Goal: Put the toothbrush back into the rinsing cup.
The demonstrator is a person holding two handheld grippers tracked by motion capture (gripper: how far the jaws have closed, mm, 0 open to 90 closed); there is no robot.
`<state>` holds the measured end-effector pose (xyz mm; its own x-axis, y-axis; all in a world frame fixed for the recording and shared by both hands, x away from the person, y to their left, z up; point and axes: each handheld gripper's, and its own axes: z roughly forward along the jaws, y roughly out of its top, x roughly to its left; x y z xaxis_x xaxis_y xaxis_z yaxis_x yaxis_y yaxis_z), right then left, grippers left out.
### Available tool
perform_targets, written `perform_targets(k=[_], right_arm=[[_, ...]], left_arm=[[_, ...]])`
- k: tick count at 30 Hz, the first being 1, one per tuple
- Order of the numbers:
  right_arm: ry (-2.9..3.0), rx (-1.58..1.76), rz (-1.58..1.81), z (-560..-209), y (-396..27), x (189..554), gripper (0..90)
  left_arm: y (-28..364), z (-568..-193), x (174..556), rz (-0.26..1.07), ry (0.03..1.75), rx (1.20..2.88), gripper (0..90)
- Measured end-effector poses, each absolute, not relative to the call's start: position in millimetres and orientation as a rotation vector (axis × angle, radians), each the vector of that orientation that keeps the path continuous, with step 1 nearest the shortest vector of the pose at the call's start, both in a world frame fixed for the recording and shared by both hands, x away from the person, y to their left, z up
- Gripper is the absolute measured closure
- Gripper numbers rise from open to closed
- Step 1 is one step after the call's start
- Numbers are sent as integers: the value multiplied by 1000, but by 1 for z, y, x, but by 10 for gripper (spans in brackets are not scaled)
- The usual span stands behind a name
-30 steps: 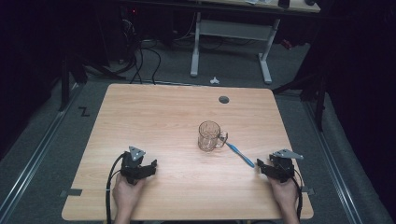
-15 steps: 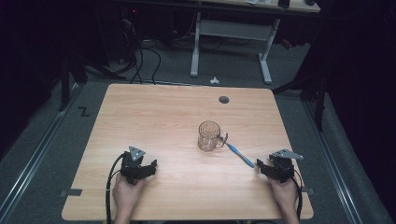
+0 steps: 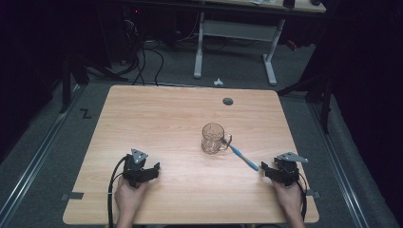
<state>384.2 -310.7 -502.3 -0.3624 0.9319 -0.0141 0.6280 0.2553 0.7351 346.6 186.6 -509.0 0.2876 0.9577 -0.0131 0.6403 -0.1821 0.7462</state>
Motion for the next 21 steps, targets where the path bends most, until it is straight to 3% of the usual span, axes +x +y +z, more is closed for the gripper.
perform_targets(k=[13, 21], right_arm=[[2073, 1418, 903, -502, -310, 383, 450], [2065, 1416, 901, -502, -310, 381, 541]], left_arm=[[187, -509, 347, 625, 1429, 1911, 259], [187, -509, 347, 625, 1428, 1913, 259]])
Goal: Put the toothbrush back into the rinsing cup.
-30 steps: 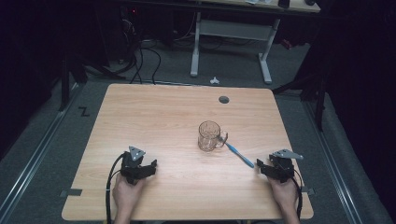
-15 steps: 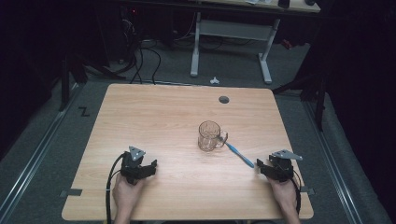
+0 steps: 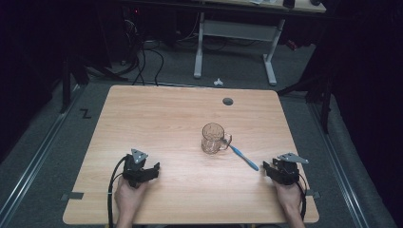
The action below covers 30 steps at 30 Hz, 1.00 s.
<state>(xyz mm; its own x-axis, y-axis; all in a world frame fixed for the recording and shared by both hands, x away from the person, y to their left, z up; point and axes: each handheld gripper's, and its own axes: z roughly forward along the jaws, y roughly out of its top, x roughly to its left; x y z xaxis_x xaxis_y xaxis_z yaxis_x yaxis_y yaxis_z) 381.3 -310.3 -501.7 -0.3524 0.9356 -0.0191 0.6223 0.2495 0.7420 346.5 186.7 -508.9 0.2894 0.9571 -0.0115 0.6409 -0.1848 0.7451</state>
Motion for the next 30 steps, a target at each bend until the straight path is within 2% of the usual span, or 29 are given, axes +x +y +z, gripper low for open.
perform_targets(k=[30], right_arm=[[2124, 1282, 1004, -484, -292, 375, 601]], left_arm=[[187, -509, 347, 625, 1428, 1912, 259]])
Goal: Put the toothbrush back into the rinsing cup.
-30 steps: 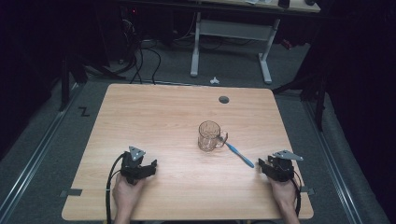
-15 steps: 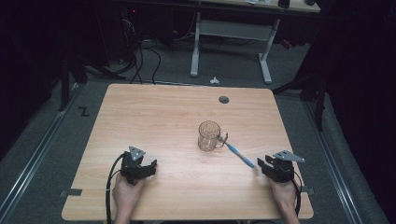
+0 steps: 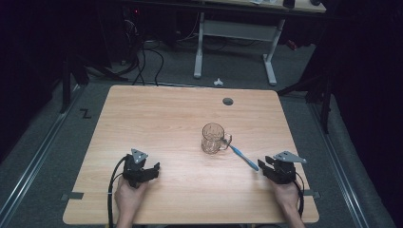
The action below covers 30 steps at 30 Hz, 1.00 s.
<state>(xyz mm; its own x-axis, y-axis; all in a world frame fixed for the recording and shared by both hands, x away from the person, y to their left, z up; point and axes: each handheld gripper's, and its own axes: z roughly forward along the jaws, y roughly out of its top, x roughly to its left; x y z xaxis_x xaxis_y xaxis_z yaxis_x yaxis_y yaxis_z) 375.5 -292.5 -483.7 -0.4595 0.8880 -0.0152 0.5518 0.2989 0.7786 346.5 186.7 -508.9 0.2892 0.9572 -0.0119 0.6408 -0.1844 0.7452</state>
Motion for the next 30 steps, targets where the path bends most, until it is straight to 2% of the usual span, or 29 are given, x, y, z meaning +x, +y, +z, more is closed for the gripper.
perform_targets(k=[30], right_arm=[[2313, 1151, 1046, -457, -254, 400, 602]], left_arm=[[187, -509, 347, 624, 1428, 1912, 260]])
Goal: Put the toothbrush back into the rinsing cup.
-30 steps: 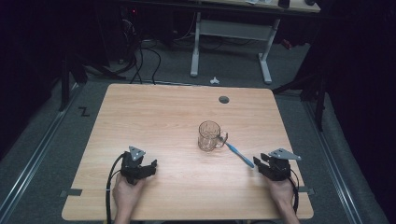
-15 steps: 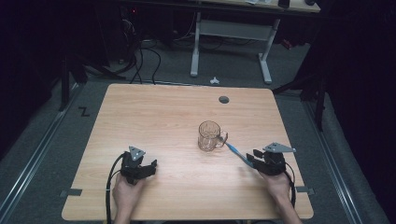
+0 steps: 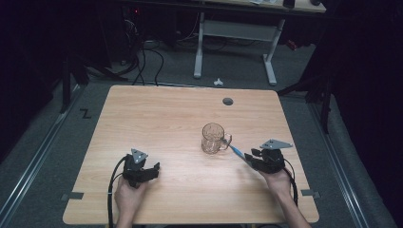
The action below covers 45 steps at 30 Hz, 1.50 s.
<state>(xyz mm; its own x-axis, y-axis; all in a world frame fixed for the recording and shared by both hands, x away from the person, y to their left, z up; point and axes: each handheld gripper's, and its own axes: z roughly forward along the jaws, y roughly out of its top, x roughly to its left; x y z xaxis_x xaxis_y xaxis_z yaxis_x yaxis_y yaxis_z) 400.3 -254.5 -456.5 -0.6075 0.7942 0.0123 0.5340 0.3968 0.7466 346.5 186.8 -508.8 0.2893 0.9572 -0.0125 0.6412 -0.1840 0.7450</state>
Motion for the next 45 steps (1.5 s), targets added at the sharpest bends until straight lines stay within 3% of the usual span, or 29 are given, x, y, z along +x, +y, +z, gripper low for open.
perform_targets(k=[45], right_arm=[[2549, 1023, 700, -437, -208, 450, 630]], left_arm=[[187, -509, 347, 619, 1427, 1910, 255]])
